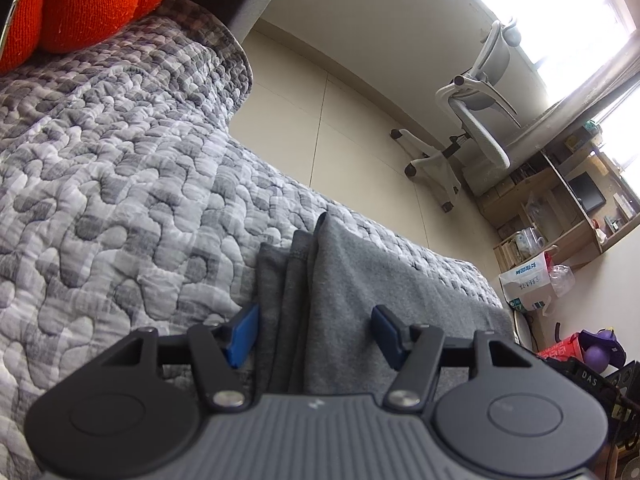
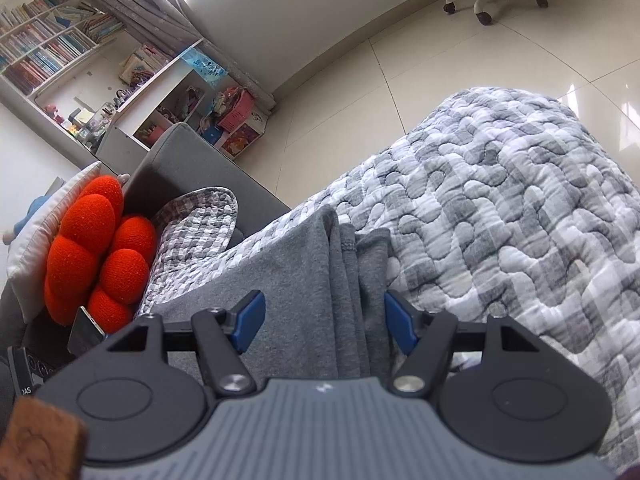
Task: Fold clothes
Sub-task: 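Close the left gripper on the shirt edge while the right gripper pinches beside it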
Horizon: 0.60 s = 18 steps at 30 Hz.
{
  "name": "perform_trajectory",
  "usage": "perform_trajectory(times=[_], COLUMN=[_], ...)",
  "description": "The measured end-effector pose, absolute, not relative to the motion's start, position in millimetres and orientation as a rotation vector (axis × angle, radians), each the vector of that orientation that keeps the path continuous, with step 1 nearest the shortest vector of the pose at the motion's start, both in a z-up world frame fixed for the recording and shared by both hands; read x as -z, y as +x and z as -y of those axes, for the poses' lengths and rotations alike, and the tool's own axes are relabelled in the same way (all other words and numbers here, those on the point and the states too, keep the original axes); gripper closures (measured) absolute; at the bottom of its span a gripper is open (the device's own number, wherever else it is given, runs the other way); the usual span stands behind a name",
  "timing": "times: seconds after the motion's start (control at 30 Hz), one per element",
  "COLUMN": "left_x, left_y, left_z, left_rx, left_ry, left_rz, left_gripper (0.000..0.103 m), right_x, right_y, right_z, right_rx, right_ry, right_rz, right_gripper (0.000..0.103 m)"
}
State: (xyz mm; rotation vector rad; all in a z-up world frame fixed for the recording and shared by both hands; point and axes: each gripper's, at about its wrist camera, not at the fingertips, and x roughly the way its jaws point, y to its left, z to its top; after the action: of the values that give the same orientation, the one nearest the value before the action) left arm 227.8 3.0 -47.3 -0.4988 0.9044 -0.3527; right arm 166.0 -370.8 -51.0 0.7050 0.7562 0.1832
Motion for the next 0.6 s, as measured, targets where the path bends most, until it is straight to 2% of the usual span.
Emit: perform_trajectory(times=[0.1,0.2,0.27,0.33,0.5,0.6], left_x=[50.3,49.5,49.2,48.7,37.6,26.3], left_y=[229.6,229.5,229.9,230.0,224.5,219.3], left_z=[-5.3,-5.1,-5.3,-5.8,2.0,7.6], left_rx=[0.369,0.369,0.365,0.360,0.338,0.335], left_ry=[-0.532,-0.521,-0.525,-0.532,-0.497,-0.458], left_rz=[-0.916,-0.914,-0.915,-0.917,-0.889,-0.853], left_gripper=[0.058,0.062,0.064,0.071,0.083,0.085], right_x=[49.7,48.7,47.9,47.0,37.5,29.7], right_y=[164.1,164.3,164.8,166.3,164.5,161.6], right_z=[368.3,364.8,362.0,358.1,342.7,333.9], right_rx=[-0.189,-0.184,-0.175,-0.150,-0.128,-0.118], right_ry=[0.689,0.668,0.648,0.615,0.536,0.484], right_rz=[-0.753,-0.754,-0.757,-0.764,-0.748,-0.720], right_gripper=[0.034,0.034,0.042,0.064,0.079,0.082])
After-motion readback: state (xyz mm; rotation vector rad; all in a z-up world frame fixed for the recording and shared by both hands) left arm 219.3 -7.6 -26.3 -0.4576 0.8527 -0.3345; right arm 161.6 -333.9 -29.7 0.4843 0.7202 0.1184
